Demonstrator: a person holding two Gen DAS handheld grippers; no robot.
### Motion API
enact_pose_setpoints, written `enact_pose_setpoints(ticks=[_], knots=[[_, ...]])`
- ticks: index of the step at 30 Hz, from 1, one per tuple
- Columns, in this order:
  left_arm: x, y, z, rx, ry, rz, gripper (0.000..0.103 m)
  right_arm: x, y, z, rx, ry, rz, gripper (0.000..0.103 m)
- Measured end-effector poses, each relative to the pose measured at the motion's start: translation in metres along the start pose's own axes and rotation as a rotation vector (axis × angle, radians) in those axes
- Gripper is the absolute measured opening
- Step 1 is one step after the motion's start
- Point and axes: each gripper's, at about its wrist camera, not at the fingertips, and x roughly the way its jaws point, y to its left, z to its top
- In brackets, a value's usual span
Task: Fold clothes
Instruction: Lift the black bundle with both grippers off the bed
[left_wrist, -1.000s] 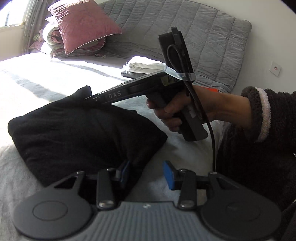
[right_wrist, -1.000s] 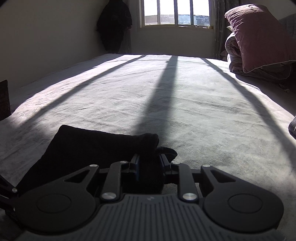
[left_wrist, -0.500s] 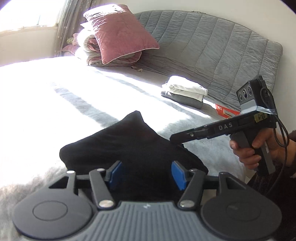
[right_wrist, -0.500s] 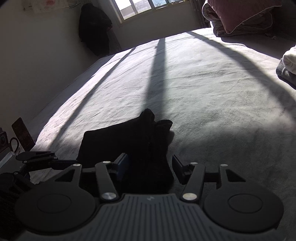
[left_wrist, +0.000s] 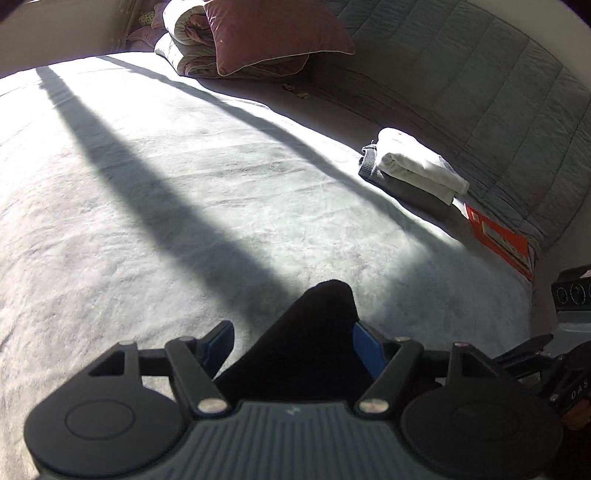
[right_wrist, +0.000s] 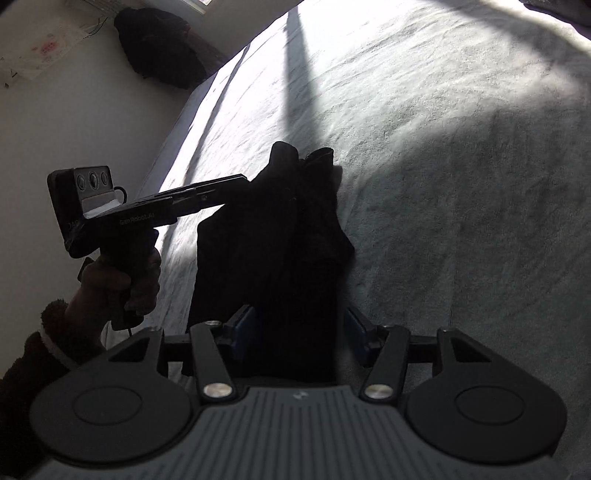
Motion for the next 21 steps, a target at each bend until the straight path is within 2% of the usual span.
enact_pose_setpoints(ticks=[2, 5, 7, 9, 10, 11, 12, 13, 14, 15, 21], knots=[[0.013, 0.001, 0.003, -0.013, 0.037, -0.01, 0.071, 0.001, -0.001, -0.001, -0.003, 0.014, 0.005, 0.057], [0.027, 0.001, 0.001, -0.034, 0.095, -0.067, 0.069, 0.003, -0.003, -0.002, 0.006, 0.032, 0.043, 0.058], [0.033, -0.002, -0.002, -0.039, 0.094, -0.072, 0.07, 0.01, -0.006, -0.004, 0.03, 0.062, 0.085, 0.058], [0.034, 0.002, -0.003, -0.1, 0.078, -0.097, 0.071, 0.018, -0.006, -0.004, 0.042, 0.073, 0.104, 0.057], [0.034, 0.008, -0.003, -0.151, 0.07, -0.11, 0.071, 0.021, -0.008, -0.003, 0.056, 0.072, 0.107, 0.051], [0.033, 0.014, -0.003, -0.205, 0.062, -0.118, 0.066, 0.023, -0.011, -0.002, 0.07, 0.071, 0.11, 0.047], [0.032, 0.019, -0.004, -0.252, 0.057, -0.115, 0.053, 0.025, -0.013, -0.001, 0.085, 0.071, 0.112, 0.034], [0.031, 0.023, -0.005, -0.292, 0.057, -0.11, 0.046, 0.027, -0.017, 0.0, 0.112, 0.075, 0.113, 0.02], [0.031, 0.026, -0.007, -0.333, 0.058, -0.105, 0.036, 0.028, -0.022, 0.0, 0.139, 0.079, 0.124, 0.018], [0.031, 0.026, -0.009, -0.364, 0.057, -0.106, 0.031, 0.029, -0.024, 0.001, 0.152, 0.08, 0.133, 0.016], [0.021, 0.013, -0.014, -0.435, 0.001, -0.067, 0.023, 0.018, -0.019, -0.001, 0.126, 0.05, 0.115, 0.013]])
